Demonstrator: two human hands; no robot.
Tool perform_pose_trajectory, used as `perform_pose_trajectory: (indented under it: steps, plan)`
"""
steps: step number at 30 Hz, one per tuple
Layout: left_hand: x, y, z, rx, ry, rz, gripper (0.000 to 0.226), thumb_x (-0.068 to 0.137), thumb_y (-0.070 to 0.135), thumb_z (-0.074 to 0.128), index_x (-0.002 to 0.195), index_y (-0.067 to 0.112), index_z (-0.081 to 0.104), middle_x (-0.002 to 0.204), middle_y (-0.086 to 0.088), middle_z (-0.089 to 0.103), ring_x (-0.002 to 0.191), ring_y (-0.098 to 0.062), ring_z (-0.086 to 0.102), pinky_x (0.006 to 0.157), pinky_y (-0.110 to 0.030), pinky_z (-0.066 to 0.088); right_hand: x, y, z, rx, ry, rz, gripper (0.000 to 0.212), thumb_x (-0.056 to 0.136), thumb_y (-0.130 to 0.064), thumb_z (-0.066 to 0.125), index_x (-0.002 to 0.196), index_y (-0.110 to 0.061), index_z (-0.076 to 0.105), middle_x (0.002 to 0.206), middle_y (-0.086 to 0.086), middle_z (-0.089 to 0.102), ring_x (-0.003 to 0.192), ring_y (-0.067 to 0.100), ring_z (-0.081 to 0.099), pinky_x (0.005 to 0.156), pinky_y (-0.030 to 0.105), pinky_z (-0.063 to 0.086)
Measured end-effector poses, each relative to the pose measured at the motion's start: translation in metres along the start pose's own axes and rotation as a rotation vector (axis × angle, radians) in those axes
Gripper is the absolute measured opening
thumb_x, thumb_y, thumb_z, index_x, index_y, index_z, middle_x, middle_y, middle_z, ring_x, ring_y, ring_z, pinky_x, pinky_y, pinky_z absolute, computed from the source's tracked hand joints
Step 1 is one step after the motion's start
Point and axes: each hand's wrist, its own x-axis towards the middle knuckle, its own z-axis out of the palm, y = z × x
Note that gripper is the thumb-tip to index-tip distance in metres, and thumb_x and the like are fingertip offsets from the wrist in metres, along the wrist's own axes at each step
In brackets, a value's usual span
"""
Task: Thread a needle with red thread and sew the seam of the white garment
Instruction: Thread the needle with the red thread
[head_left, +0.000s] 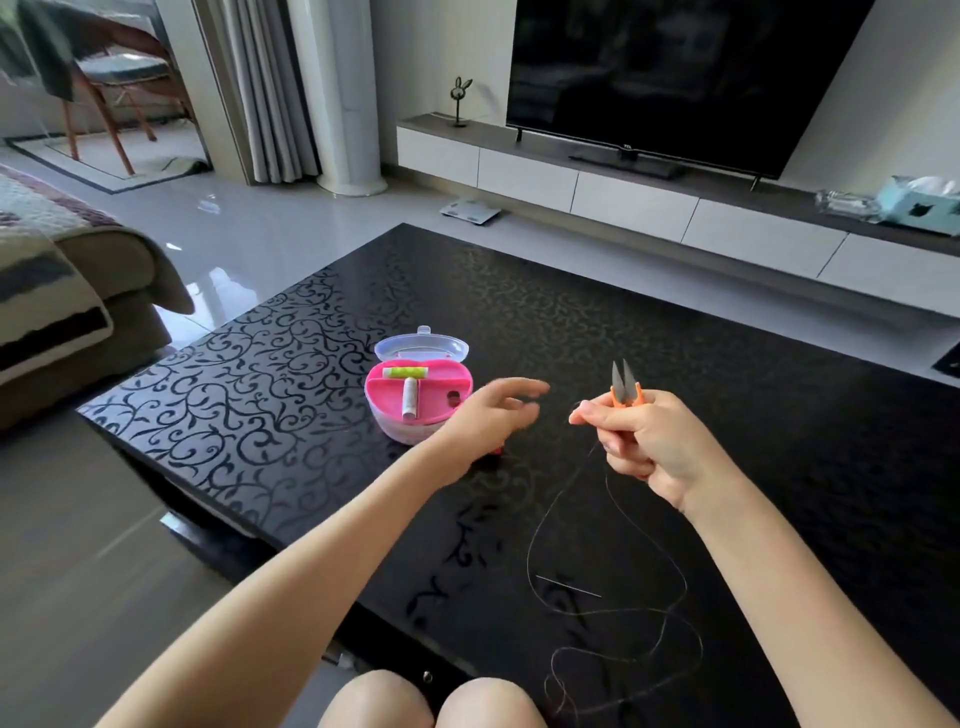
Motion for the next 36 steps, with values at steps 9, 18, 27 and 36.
perform_pose_trajectory:
  steps: [9, 18, 27, 36]
  plan:
    - [-0.031, -0.002, 0.005, -0.211, -0.095, 0.015, 0.024, 0.096, 0.029, 0.056, 0.077, 0.022, 0.068, 0.067, 0.006, 0.052, 0.069, -0.008, 0.045, 0.076, -0.030, 0.033, 0.004, -0.003, -0.001, 0.046, -0.074, 0.020, 0.015, 0.090, -0.005, 0.059, 0.080, 0.005, 0.066, 0.044, 0.002, 0.041, 0.034, 0.006, 0.027, 0.037, 0.020, 0.016]
    - [-0.056, -0.010, -0.032, -0.132, -0.047, -0.186, 0.025, 0.094, 0.020, 0.059, 0.072, 0.016, 0.069, 0.056, 0.012, 0.054, 0.057, 0.001, 0.050, 0.064, -0.010, 0.042, 0.056, 0.063, 0.003, -0.329, 0.062, 0.145, 0.021, 0.091, -0.019, 0.061, 0.094, 0.002, 0.065, 0.077, 0.010, 0.067, 0.044, 0.008, 0.033, 0.037, 0.018, 0.023]
    - [-0.076, -0.001, -0.053, 0.036, -0.071, -0.222, 0.022, 0.093, 0.023, 0.061, 0.074, 0.020, 0.071, 0.076, -0.004, 0.060, 0.074, -0.010, 0.052, 0.080, -0.024, 0.044, 0.090, 0.100, 0.034, -1.234, 0.156, -0.183, 0.047, 0.092, -0.022, 0.058, 0.137, -0.015, 0.049, 0.135, 0.010, 0.050, 0.127, 0.029, 0.042, 0.105, 0.034, 0.032]
    - [-0.093, 0.016, -0.032, 0.203, -0.138, -0.137, 0.027, 0.090, 0.024, 0.065, 0.066, 0.012, 0.068, 0.057, 0.010, 0.056, 0.055, 0.001, 0.048, 0.059, -0.009, 0.039, -0.045, 0.051, 0.073, -0.393, -0.301, -0.325, 0.029, 0.094, -0.026, 0.058, 0.123, -0.021, 0.058, 0.098, -0.002, 0.071, 0.084, 0.006, 0.065, 0.071, 0.023, 0.051]
